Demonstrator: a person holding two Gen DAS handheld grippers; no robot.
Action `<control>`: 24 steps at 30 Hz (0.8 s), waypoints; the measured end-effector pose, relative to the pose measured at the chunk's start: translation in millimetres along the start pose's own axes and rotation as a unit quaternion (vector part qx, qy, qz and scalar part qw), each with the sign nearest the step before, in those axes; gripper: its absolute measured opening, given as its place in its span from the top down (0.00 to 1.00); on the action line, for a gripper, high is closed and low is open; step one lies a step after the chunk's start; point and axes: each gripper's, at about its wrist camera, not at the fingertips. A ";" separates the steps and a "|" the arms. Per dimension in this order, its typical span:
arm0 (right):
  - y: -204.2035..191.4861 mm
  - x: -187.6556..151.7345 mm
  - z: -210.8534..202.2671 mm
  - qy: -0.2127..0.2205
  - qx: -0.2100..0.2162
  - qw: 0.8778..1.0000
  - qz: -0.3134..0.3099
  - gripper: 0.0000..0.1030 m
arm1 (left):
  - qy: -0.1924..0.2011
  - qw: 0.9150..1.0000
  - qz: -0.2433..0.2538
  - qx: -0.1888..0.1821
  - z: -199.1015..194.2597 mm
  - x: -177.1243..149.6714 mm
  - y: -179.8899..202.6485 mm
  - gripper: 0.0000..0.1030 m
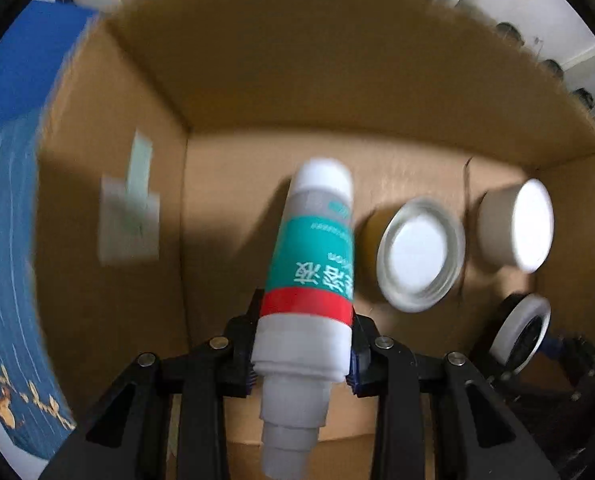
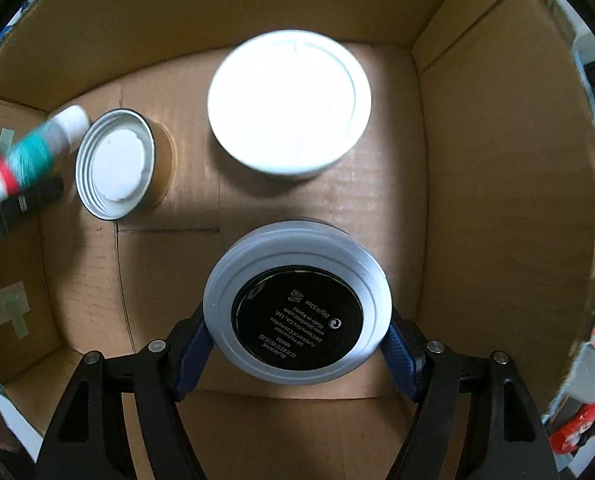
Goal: Organize rigid objects
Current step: 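Lower spray bottle and black-lidded jar into the box with both tools, then open both tools and withdraw from the box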
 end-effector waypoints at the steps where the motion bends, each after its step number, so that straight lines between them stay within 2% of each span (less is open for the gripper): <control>1: 0.2 0.6 2.3 -0.006 0.000 1.000 0.001 0.25 | -0.009 1.000 -0.001 0.001 4.5 -3.1 -1.1 0.71; 3: -0.8 1.2 7.1 -0.015 -0.005 1.000 0.001 0.25 | -0.040 0.999 0.000 0.006 16.2 -8.1 -2.4 0.71; 6: -1.5 1.4 12.3 -0.030 -0.009 1.000 0.001 0.24 | -0.056 0.998 0.004 0.008 17.3 -10.7 -3.4 0.71; 8: -1.8 0.3 13.8 -0.037 -0.007 0.999 0.004 0.24 | -0.075 0.997 -0.013 -0.018 17.5 -14.3 -9.6 0.70; 11: 0.1 -4.5 10.6 -0.038 0.001 0.999 0.009 0.24 | -0.075 0.996 -0.032 -0.031 11.0 -21.5 -17.0 0.69; 15: -2.5 -10.4 -4.0 -0.028 -0.002 1.000 0.007 0.24 | -0.050 0.998 -0.026 -0.009 -11.4 -36.2 -17.4 0.68; 24: -12.7 -44.8 -53.8 0.020 0.005 1.000 -0.013 0.16 | 0.030 0.999 -0.037 -0.001 -80.2 -86.2 -18.5 0.63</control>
Point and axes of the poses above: each gripper's, at about its wrist camera, not at the fingertips, and z roughly the way its jaws point, y to its right, x to its top, and after that the axes turned 8 degrees about x, right-handed
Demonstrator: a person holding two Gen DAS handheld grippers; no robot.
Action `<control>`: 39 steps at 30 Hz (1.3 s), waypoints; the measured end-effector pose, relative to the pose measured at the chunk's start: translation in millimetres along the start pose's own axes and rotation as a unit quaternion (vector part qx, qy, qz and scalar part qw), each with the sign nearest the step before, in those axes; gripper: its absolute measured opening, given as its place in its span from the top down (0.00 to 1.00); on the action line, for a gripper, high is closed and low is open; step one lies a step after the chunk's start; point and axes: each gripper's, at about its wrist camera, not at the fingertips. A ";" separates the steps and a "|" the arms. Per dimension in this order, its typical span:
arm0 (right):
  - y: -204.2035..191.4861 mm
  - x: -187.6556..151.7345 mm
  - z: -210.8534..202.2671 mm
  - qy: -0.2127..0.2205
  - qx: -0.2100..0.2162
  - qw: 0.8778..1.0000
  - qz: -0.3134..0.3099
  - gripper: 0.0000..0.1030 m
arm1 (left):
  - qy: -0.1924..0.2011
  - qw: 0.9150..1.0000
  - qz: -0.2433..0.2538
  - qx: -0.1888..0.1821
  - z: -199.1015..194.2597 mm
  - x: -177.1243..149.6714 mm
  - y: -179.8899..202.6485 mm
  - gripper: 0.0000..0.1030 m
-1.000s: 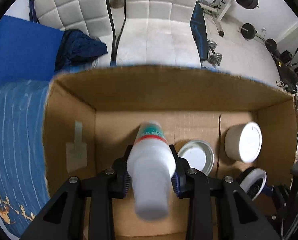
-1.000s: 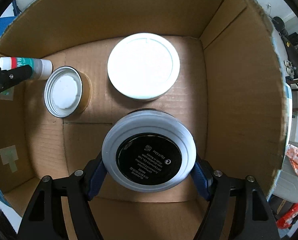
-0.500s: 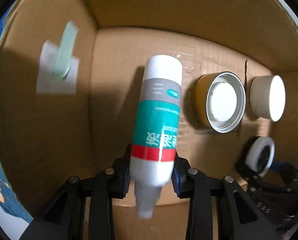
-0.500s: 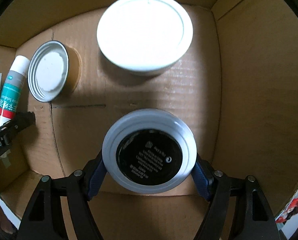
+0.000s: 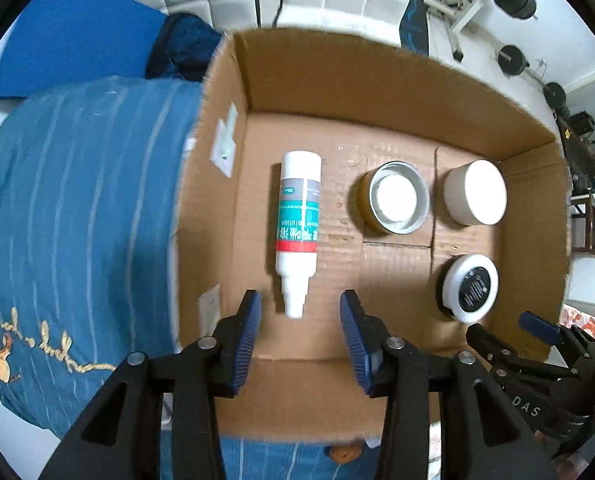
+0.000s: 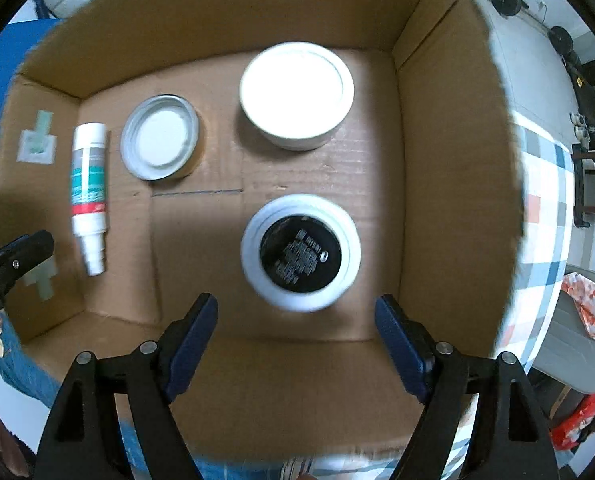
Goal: Organize rigid objects
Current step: 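Open both tools and withdraw from the box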
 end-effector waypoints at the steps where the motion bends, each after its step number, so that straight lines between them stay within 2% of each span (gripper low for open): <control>1: -3.7 -9.2 -5.5 0.006 0.001 1.000 -0.001 0.14 | 0.006 1.000 -0.002 0.000 -5.2 1.1 -4.1 0.63; 3: -8.5 -28.3 -18.0 0.020 0.004 1.000 -0.006 0.11 | 0.027 1.000 -0.004 0.002 -22.2 -8.6 -6.6 0.58; 5: -12.0 -41.0 -31.4 0.034 0.009 0.999 -0.009 0.10 | 0.051 0.999 -0.005 0.007 -38.8 -16.5 -4.4 0.47; 9: -14.4 -44.3 -51.1 0.065 0.015 0.998 -0.004 0.00 | 0.093 0.996 -0.012 0.004 -59.6 -22.5 -7.6 0.15; 12: -15.7 -58.0 -70.8 0.084 0.022 0.996 -0.002 0.00 | 0.116 0.993 -0.017 0.000 -74.3 -34.5 -12.9 0.06; 17: -18.5 -80.1 -97.5 0.118 0.026 0.993 -0.007 0.00 | 0.145 0.989 -0.015 0.010 -89.9 -51.3 -12.7 0.03; 22: -21.9 -105.8 -120.7 0.151 0.027 0.988 -0.011 0.00 | 0.194 0.981 -0.002 0.026 -123.4 -74.7 -12.2 0.01; 27: -24.5 -127.7 -138.8 0.173 0.033 0.984 -0.016 0.00 | 0.226 0.974 -0.002 0.022 -150.1 -88.8 -12.7 0.01; 32: -26.1 -145.3 -156.7 0.195 0.038 0.980 -0.018 0.00 | 0.261 0.964 0.005 0.045 -172.9 -98.9 -12.6 0.01; 34: -25.1 -150.7 -161.5 0.202 0.043 0.978 -0.014 0.00 | 0.271 0.962 0.001 0.042 -179.6 -102.7 -14.9 0.01; 39: -18.1 -165.1 -161.0 0.214 0.066 0.975 0.009 0.00 | 0.273 0.962 -0.008 0.018 -182.7 -111.5 -26.9 0.01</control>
Point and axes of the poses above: each gripper's, at about its wrist camera, not at the fingertips, and z roughly the way its jaws point, y to its right, x to its top, and after that the axes turned 8 degrees about x, right-handed
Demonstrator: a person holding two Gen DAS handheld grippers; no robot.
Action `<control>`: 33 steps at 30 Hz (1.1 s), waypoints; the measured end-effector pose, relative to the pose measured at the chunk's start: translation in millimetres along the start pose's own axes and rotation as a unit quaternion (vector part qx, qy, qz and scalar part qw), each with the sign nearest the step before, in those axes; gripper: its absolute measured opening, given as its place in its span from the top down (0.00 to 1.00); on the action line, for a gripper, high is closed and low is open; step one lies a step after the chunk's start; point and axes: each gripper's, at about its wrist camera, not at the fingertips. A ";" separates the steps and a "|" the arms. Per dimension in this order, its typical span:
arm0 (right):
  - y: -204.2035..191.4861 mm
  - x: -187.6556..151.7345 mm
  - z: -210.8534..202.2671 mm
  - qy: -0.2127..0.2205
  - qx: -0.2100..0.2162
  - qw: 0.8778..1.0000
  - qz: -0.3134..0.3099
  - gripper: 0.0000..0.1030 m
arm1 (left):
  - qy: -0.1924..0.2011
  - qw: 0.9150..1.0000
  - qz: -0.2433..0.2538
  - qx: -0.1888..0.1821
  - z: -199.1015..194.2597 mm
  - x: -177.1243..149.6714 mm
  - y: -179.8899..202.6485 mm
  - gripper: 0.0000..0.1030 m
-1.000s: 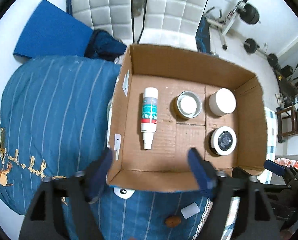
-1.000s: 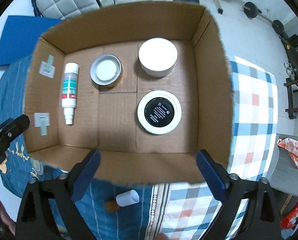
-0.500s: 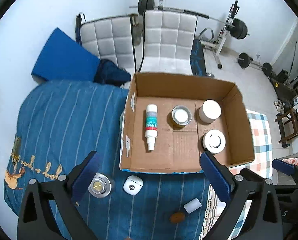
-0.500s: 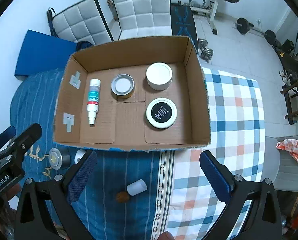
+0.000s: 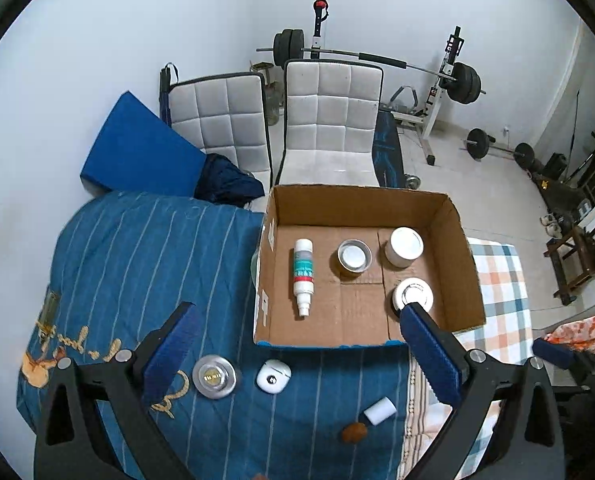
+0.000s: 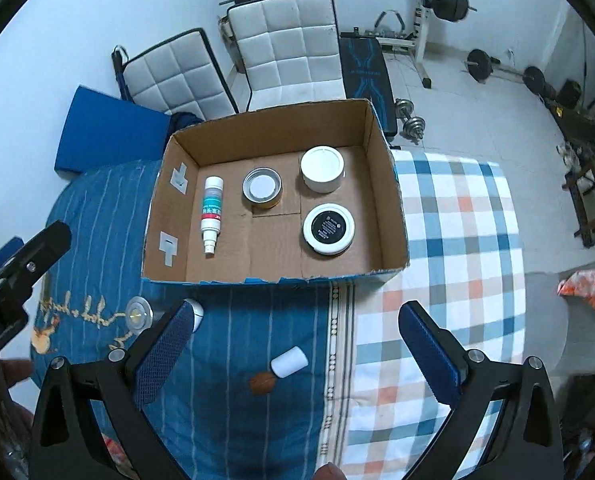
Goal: Organize rigid objects
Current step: 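Open both tools and withdraw from the box, then grasp the silver tin with left tool while right tool grasps white cup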
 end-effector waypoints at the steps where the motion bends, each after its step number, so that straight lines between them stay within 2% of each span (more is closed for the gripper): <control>1: 3.1 -4.6 3.2 0.002 0.004 1.000 0.008 0.00 | -0.003 1.000 -0.002 0.004 1.1 -3.7 -4.0 0.01; 5: 14.8 -24.4 33.0 -0.023 -0.002 0.999 0.027 0.00 | -0.006 0.998 0.003 0.061 13.5 -21.0 -16.0 0.01; 6: 18.5 -30.5 45.5 -0.041 -0.001 0.999 0.034 0.00 | -0.020 0.997 0.003 0.070 23.0 -27.4 -21.6 0.01; 8: 26.3 -43.8 73.5 -0.076 -0.001 0.996 0.053 0.00 | -0.056 0.996 -0.005 0.067 45.7 -39.8 -33.2 0.01; 13: 32.3 -70.1 137.9 -0.150 -0.018 0.986 0.065 0.00 | -0.140 0.987 -0.023 0.076 107.1 -76.0 -68.2 0.01; 17: 20.8 -80.8 174.7 -0.180 -0.014 0.981 0.069 0.00 | -0.186 0.977 -0.031 0.096 150.3 -96.9 -91.9 0.01; 19: 18.0 -83.3 187.9 -0.176 -0.037 0.981 0.076 0.00 | -0.210 0.973 -0.030 0.092 174.8 -104.2 -98.4 0.01; 25: 29.9 -95.5 221.8 -0.214 -0.023 0.967 0.138 0.03 | -0.267 0.960 -0.014 0.077 232.3 -113.3 -98.2 0.00; 26: 32.0 -97.3 225.3 -0.217 -0.023 0.965 0.147 0.04 | -0.268 0.961 -0.018 0.063 236.3 -113.3 -97.1 0.00; 28: 35.8 -100.6 232.6 -0.222 -0.014 0.960 0.169 0.10 | -0.281 0.958 -0.024 0.047 247.0 -113.2 -93.5 0.00; 29: 37.4 -102.3 236.2 -0.225 -0.012 0.958 0.178 0.18 | -0.285 0.957 -0.021 0.048 251.0 -113.1 -91.1 0.00; 30: 38.9 -104.4 240.6 -0.229 -0.012 0.955 0.186 0.32 | -0.289 0.956 -0.015 0.045 255.4 -113.2 -87.9 0.00; 33: 39.8 -108.6 244.4 -0.225 -0.020 0.957 0.184 0.46 | -0.305 0.952 -0.008 0.037 265.5 -116.4 -82.1 0.01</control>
Point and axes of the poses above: each gripper's, at about its wrist camera, not at the fingertips, and z roughly the way its jaws point, y to its right, x to its top, and after that the axes turned 8 degrees about x, right-handed
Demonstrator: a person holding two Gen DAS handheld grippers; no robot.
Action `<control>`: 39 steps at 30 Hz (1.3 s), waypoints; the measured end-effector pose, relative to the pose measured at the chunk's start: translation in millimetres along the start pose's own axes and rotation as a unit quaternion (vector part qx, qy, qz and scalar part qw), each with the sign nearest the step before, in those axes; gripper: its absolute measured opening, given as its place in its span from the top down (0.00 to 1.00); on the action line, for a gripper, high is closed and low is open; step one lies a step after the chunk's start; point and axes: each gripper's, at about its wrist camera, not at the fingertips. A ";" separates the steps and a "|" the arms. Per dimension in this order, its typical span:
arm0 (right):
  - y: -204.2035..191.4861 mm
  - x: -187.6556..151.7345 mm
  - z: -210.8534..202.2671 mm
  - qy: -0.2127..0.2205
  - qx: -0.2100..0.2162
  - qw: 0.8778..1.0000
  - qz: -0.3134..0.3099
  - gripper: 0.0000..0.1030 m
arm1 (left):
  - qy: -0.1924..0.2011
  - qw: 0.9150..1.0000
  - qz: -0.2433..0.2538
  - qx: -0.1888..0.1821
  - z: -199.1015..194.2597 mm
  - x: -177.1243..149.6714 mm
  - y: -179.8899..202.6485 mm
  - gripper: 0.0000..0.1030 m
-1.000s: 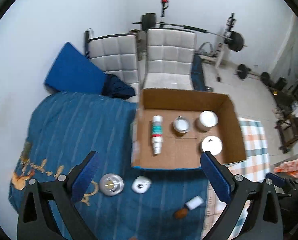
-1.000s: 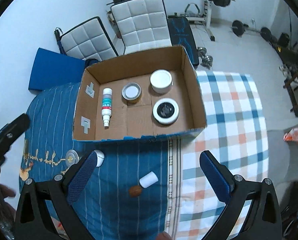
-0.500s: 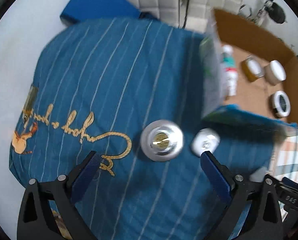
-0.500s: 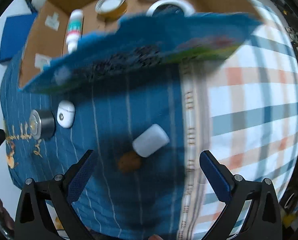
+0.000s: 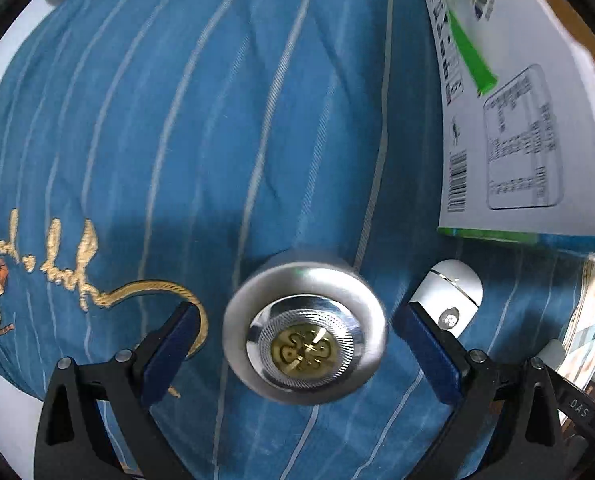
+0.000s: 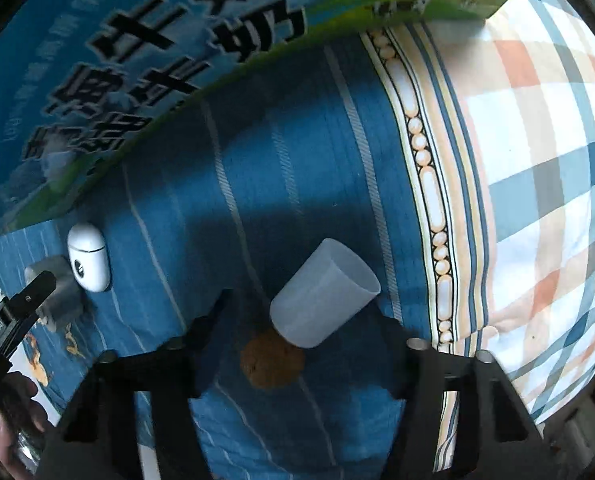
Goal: Organize rigid objects
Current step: 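Grasp the silver tin with left tool while right tool grasps white cup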
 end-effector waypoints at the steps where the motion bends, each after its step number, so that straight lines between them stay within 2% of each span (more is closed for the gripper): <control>1: -1.9 -0.1 -0.3 0.004 -0.005 1.000 -0.006 0.48 | -0.004 1.000 0.002 -0.006 2.9 0.5 1.3 0.01; 2: -3.2 -1.3 -1.0 0.006 -0.012 1.000 -0.019 0.58 | -0.006 1.000 0.003 -0.009 4.7 0.4 2.6 0.04; 3: -3.5 -2.5 -0.6 0.002 -0.015 0.999 -0.032 0.60 | -0.006 1.000 0.005 -0.013 6.2 -0.1 3.7 0.15; 4: -4.5 -2.4 -0.4 -0.002 -0.017 0.999 -0.041 0.60 | -0.008 1.000 0.004 -0.017 8.0 -0.6 4.0 0.32; 11: 6.3 -25.0 5.5 -0.032 -0.054 0.990 -0.126 0.64 | 0.005 1.000 0.004 -0.007 5.9 -21.3 1.4 0.33; 14: 17.1 -33.1 4.7 -0.043 -0.063 0.987 -0.138 0.64 | -0.002 1.000 0.003 -0.009 2.6 -51.0 14.0 0.33; 21: 40.8 -61.9 10.5 -0.076 -0.066 0.983 -0.152 0.65 | -0.021 0.997 0.065 -0.035 -1.0 -125.9 74.7 0.33; 24: 46.1 -68.2 12.3 -0.073 -0.055 0.985 -0.145 0.65 | -0.031 0.995 0.088 -0.024 6.9 -139.7 99.5 0.32; 26: 56.2 -65.3 9.4 -0.070 -0.038 0.989 -0.127 0.65 | -0.030 0.996 0.085 -0.014 8.7 -142.3 104.4 0.32; 29: 67.7 -61.0 6.9 -0.070 -0.014 0.992 -0.101 0.64 | -0.050 0.996 0.067 -0.027 16.0 -142.7 109.5 0.28; 31: 74.0 -61.7 7.4 -0.072 -0.003 0.993 -0.090 0.64 | -0.049 0.996 0.063 -0.028 18.6 -145.6 110.5 0.26; 35: 74.4 -62.4 7.8 -0.068 -0.008 0.994 -0.087 0.63 | -0.038 0.997 0.068 -0.013 21.9 -144.6 131.8 0.26; 36: 70.4 -59.0 7.6 -0.066 -0.011 0.994 -0.086 0.63 | -0.033 0.997 0.066 -0.011 20.9 -145.9 134.6 0.27; 37: 67.8 -59.6 8.4 -0.062 -0.015 0.994 -0.085 0.63 | -0.027 0.998 0.063 -0.009 18.0 -143.1 143.5 0.33; 39: 64.4 -44.2 6.9 -0.052 -0.025 0.995 -0.084 0.67 | -0.022 0.998 0.057 -0.015 12.7 -144.3 145.0 0.33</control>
Point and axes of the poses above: each gripper's, at about its wrist camera, not at the fingertips, and z roughly the way its jaws point, y to its right, x to its top, and after that the axes turned 8 degrees about x, right-handed
